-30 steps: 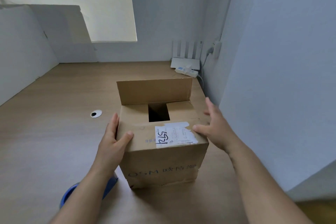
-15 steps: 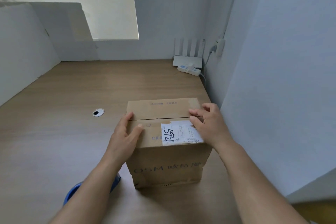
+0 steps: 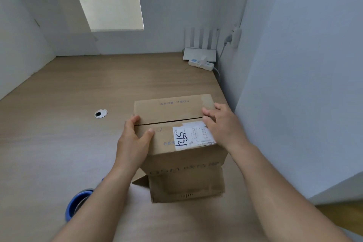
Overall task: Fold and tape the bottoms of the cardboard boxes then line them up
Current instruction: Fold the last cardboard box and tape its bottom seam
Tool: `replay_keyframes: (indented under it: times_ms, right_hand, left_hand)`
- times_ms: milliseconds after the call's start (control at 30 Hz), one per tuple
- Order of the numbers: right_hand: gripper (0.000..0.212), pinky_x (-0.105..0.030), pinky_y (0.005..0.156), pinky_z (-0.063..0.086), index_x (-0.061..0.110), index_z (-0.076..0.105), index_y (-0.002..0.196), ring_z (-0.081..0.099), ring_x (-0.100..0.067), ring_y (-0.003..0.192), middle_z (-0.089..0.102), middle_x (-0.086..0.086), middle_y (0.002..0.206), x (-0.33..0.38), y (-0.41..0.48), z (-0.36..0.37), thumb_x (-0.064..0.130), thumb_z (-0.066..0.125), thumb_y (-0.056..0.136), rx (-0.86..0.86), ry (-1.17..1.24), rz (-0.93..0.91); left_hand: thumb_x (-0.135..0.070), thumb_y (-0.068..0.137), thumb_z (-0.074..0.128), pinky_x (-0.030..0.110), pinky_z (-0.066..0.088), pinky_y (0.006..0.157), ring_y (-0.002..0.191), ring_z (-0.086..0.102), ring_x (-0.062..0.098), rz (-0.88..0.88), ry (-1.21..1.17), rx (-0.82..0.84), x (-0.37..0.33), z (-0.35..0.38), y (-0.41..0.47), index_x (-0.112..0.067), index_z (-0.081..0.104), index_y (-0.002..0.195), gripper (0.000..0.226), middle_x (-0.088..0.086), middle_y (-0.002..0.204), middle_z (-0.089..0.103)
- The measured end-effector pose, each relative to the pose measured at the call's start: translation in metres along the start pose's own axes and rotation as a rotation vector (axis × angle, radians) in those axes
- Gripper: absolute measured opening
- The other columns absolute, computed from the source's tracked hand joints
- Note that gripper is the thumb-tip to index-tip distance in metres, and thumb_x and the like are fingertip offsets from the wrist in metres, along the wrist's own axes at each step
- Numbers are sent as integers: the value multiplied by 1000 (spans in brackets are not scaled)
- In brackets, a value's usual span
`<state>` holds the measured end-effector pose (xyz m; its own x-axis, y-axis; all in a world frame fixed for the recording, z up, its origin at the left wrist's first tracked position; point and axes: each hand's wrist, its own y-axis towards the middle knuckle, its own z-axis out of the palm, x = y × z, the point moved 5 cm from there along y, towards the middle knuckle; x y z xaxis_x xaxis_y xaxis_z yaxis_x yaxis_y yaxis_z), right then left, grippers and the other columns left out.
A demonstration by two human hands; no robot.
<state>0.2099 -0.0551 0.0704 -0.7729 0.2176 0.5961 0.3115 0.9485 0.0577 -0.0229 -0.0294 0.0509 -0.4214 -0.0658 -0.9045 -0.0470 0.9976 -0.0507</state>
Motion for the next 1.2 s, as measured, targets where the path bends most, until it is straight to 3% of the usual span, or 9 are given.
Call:
replay_keyframes:
  times_ms: [100, 233, 367, 567, 733, 833, 967, 1100, 1200]
  right_hand:
    - [35, -33, 107, 33, 24, 57, 131, 34, -18, 136, 34, -4, 150, 2, -4, 2, 27, 46, 98, 0, -27, -1]
    - [33, -31, 104, 35, 23, 59, 129, 37, -19, 134, 37, -4, 148, -7, -38, 2, 26, 47, 98, -17, -33, -13]
    - [35, -34, 108, 34, 29, 54, 133, 32, -20, 138, 35, -4, 150, -26, -64, 19, 30, 42, 100, 72, -124, 34]
    - [42, -32, 109, 29, 38, 35, 144, 17, -19, 143, 13, 3, 159, -34, -85, 51, 38, 30, 102, 140, -198, 34]
    - [40, -36, 108, 31, 28, 45, 140, 22, -24, 140, 19, -4, 157, -33, -66, 55, 31, 31, 103, 63, -284, -22]
    - [43, -42, 104, 37, 11, 64, 119, 43, -34, 130, 45, -13, 143, -11, -71, 63, 35, 36, 96, -2, -370, -172]
    - [48, -40, 84, 54, 18, 71, 105, 64, -30, 105, 67, -9, 114, 11, -86, 87, 37, 32, 85, 116, -449, -274]
    - [35, -35, 70, 57, 16, 73, 92, 67, -28, 89, 69, -7, 99, 10, -85, 85, 33, 44, 82, 71, -470, -311]
    - [31, -31, 62, 53, 14, 70, 83, 65, -27, 80, 67, -6, 91, 17, -84, 84, 33, 45, 82, 28, -464, -303]
  left_hand:
    - [-24, 90, 61, 32, 40, 97, 113, 44, 9, -31, 7, -4, 3, -4, -1, -26, 41, 138, 51, -6, 137, 48]
    - [-19, 88, 66, 34, 41, 101, 125, 44, 10, -30, 34, 14, 13, -15, -31, -27, 44, 134, 52, -11, 127, 48]
    - [-22, 91, 61, 25, 39, 88, 114, 43, 6, -44, 123, 71, 32, -7, -52, -26, 38, 140, 55, -13, 127, 44]
    - [-29, 95, 52, 37, 27, 113, 141, 27, 16, -51, 202, 48, 63, 7, -70, -26, 28, 147, 56, -6, 157, 21]
    - [-29, 97, 49, 37, 22, 117, 144, 20, 16, 48, 261, 26, 67, 12, -56, -15, 31, 147, 55, -5, 159, 11]
    - [-31, 98, 47, 36, 25, 114, 141, 25, 18, 66, 294, 21, 68, 13, -54, -13, 25, 149, 58, -2, 158, 18]
    - [-33, 98, 46, 36, 29, 112, 138, 31, 19, 75, 337, 56, 63, 13, -53, -12, 12, 152, 67, 2, 153, 31]
    - [-44, 93, 47, 28, 27, 110, 139, 30, 12, 73, 215, 134, 63, -17, -55, -14, 18, 151, 72, -4, 151, 33]
    - [-58, 82, 46, 35, 25, 115, 142, 24, 12, 46, 269, 55, 87, -73, -58, -18, 25, 149, 81, -5, 155, 26]
